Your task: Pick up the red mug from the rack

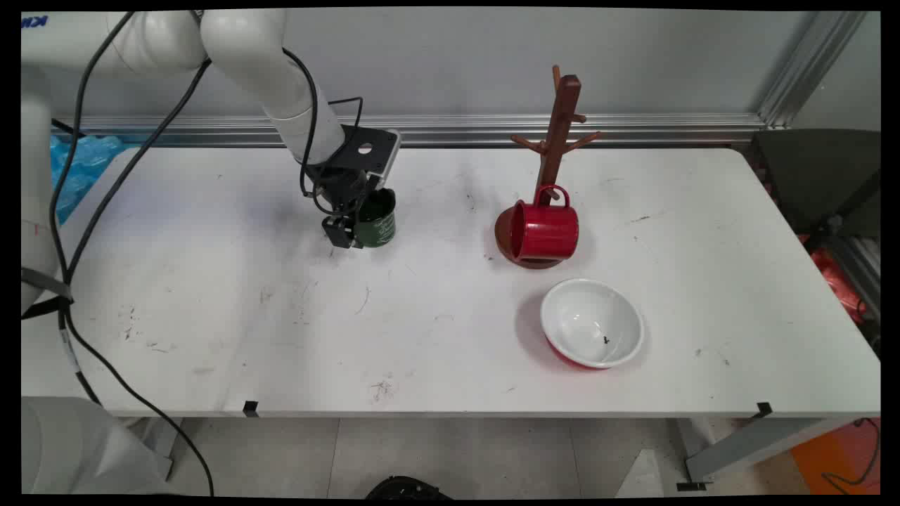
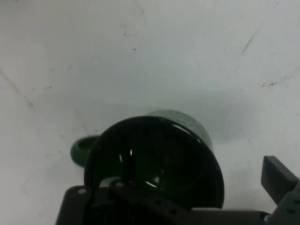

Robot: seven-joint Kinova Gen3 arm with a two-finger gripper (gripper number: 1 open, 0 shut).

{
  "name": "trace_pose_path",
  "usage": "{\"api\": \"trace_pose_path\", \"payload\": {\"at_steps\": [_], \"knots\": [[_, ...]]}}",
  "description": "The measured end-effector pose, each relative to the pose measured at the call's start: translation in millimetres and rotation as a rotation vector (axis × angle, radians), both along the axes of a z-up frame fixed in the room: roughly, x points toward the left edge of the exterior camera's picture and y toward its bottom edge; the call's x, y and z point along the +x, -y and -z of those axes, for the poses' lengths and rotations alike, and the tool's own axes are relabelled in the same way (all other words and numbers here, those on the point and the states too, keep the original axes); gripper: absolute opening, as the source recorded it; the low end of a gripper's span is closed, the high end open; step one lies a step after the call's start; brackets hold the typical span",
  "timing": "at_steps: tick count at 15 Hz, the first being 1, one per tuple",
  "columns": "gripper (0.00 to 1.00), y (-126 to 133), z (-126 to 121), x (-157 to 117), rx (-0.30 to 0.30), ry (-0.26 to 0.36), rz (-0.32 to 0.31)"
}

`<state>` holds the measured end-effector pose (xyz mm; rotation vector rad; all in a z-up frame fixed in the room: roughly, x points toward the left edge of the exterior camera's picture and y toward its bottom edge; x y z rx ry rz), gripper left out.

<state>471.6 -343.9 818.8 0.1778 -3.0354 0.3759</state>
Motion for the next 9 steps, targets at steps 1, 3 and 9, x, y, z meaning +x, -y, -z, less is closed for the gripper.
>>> {"api": "trace_pose_path", "payload": {"at_steps": [1,3,9], "knots": [[1.00,1,-1,0,-0.003,0.000,0.001],[1.00,1,-4,-1,-0.008,-0.003,0.000],[1.00,-3,-31,-10,-0.018,-0.082,-0.040]]}}
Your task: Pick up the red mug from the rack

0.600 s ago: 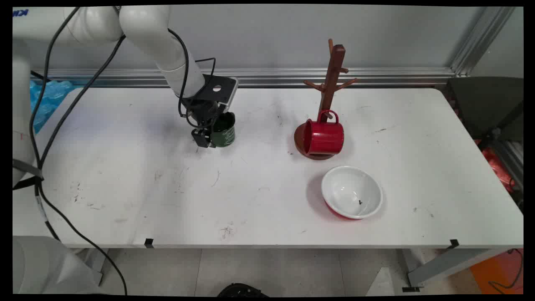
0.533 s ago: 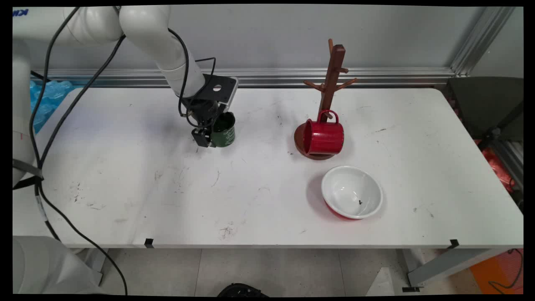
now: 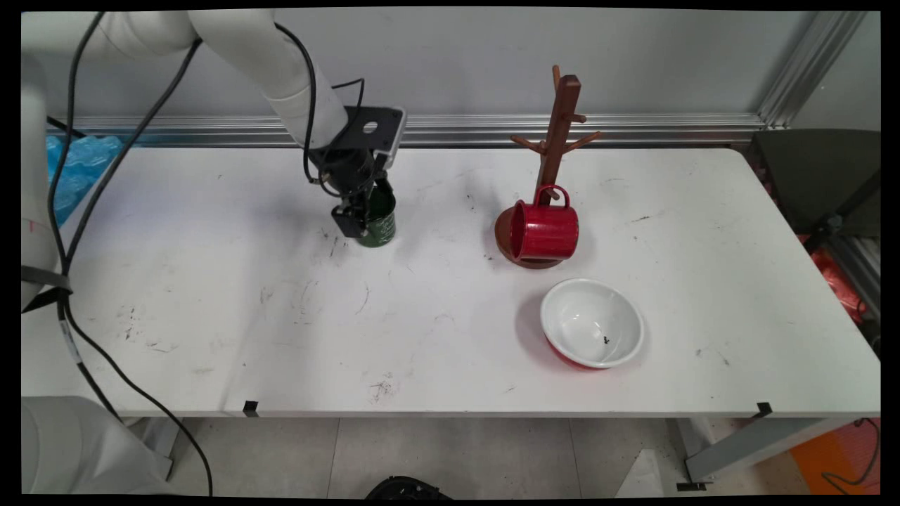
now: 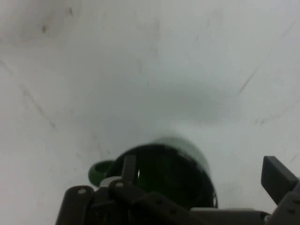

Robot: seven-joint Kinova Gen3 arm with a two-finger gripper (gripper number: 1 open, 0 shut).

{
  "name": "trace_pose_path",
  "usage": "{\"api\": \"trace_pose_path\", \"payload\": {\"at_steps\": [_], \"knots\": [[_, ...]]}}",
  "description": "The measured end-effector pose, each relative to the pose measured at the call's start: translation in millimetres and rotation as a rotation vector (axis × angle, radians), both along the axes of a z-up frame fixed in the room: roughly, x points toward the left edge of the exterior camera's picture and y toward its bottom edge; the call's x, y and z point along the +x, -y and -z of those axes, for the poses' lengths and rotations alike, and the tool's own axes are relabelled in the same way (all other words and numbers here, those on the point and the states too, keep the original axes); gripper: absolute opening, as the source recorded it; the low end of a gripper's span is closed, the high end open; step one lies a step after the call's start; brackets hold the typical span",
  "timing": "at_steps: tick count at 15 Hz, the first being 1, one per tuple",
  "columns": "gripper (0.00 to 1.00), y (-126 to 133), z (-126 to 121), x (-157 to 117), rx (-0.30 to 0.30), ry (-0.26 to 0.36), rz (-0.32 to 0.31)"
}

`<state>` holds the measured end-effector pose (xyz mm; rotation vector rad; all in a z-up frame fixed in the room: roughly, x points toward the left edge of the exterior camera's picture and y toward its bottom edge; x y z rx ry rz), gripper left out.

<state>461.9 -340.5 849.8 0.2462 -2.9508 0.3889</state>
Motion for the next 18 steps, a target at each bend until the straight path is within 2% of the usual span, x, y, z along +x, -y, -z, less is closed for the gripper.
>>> {"api": "trace_pose_path", "payload": {"at_steps": [2,4,6,8,13,18], "knots": [[1.00,-4,-9,-3,0.004,-0.044,-0.022],[1.00,-12,-18,-3,0.022,-0.110,-0.072],[1.00,-22,-25,3,0.034,-0.165,-0.112],[1.00,-36,-30,12,0.034,-0.208,-0.125],[1.00,-70,-32,40,0.034,-0.279,-0.140],[1.00,-92,-29,67,0.028,-0.321,-0.177]]}}
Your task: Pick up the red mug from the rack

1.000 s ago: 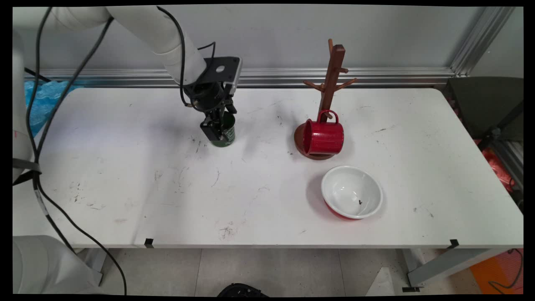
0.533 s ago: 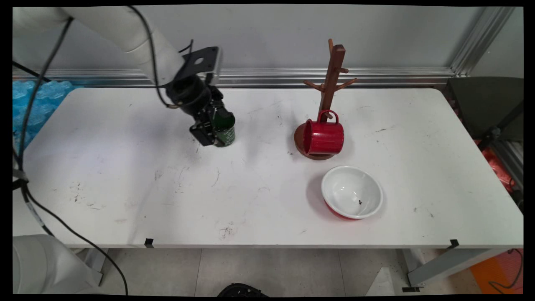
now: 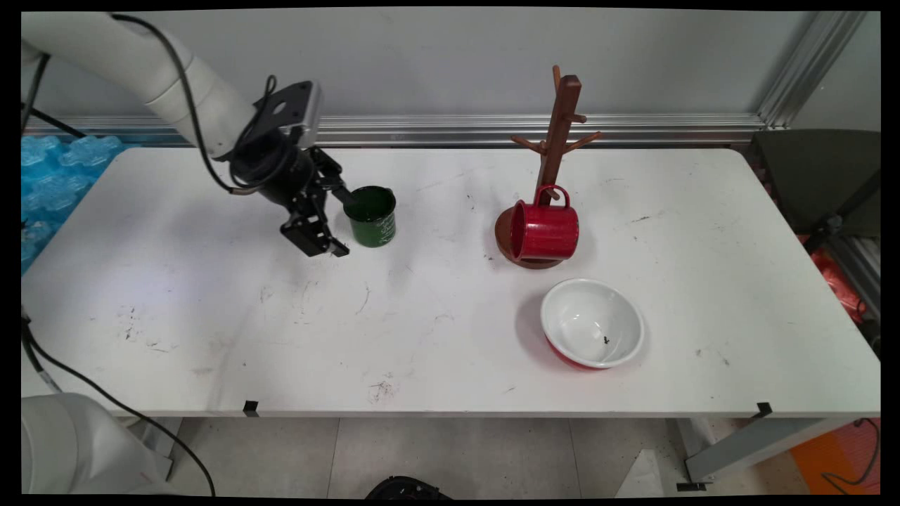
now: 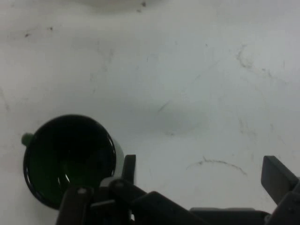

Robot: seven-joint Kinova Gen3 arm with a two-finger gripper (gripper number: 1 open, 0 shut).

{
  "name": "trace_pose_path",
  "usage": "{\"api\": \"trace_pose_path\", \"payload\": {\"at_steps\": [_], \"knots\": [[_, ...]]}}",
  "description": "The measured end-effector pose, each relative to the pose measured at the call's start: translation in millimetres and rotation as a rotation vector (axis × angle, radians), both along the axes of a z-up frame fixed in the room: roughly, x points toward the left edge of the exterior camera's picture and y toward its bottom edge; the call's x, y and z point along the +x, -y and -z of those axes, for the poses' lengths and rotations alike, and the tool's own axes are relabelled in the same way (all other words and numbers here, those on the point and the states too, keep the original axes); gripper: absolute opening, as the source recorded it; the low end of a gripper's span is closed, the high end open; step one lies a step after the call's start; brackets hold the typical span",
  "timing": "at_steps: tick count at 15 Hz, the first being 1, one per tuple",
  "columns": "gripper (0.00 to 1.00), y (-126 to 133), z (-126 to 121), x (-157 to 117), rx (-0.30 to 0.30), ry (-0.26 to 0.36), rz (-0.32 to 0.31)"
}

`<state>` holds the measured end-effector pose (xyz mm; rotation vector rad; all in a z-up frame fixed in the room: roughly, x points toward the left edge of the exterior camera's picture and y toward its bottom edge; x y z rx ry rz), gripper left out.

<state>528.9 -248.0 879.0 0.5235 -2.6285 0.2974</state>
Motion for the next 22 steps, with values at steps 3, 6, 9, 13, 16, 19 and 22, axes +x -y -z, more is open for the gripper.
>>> {"api": "trace_pose_path", "payload": {"at_steps": [3,6,9,13,16,19,22], "knots": [[1.00,-7,1,10,-0.001,-0.014,-0.017],[1.00,-13,3,20,-0.001,-0.032,-0.037],[1.00,-17,5,24,-0.001,-0.057,-0.052],[1.00,-13,9,18,-0.007,-0.116,-0.080],[1.00,1,18,3,-0.021,-0.182,-0.103],[1.00,16,30,-15,-0.031,-0.241,-0.112],[1.00,33,46,-37,-0.037,-0.308,-0.114]]}}
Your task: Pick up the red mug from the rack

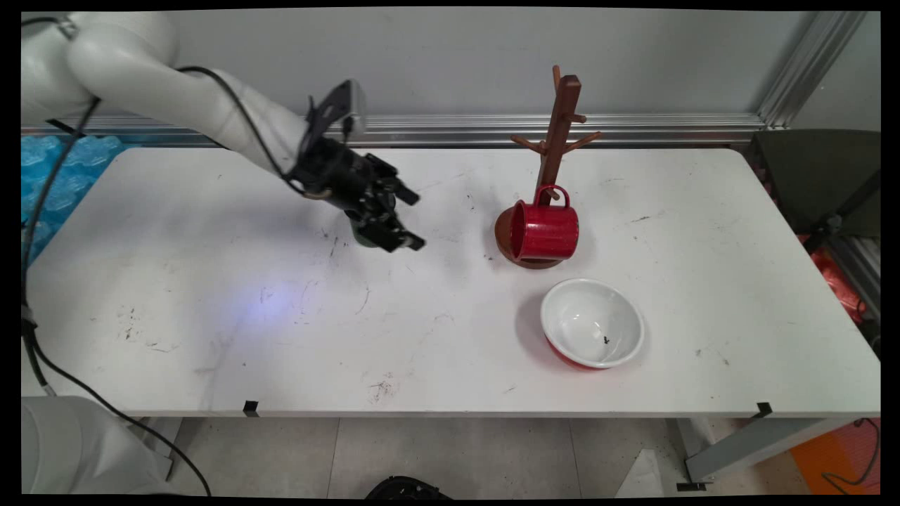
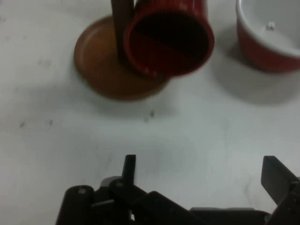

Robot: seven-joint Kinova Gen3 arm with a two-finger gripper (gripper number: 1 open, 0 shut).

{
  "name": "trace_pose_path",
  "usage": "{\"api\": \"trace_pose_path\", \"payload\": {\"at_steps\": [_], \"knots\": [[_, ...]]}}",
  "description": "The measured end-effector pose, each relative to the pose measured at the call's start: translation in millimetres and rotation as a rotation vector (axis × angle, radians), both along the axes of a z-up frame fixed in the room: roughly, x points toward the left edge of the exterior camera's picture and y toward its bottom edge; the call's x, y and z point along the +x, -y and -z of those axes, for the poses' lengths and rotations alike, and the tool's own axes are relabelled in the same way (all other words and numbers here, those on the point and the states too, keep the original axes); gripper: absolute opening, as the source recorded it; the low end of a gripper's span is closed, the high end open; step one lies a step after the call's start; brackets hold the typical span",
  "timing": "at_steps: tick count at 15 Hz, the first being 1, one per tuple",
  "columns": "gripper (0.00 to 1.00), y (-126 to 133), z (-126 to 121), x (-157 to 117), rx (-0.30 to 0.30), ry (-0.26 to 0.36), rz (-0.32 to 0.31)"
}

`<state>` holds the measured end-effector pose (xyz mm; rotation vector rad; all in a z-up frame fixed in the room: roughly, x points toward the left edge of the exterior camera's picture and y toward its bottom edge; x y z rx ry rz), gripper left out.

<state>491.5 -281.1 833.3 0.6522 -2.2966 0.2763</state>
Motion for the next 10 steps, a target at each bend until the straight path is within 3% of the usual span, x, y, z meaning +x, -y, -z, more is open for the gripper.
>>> {"api": "trace_pose_path", "payload": {"at_steps": [10], "knots": [[1.00,31,34,-66,0.006,-0.175,-0.029]]}}
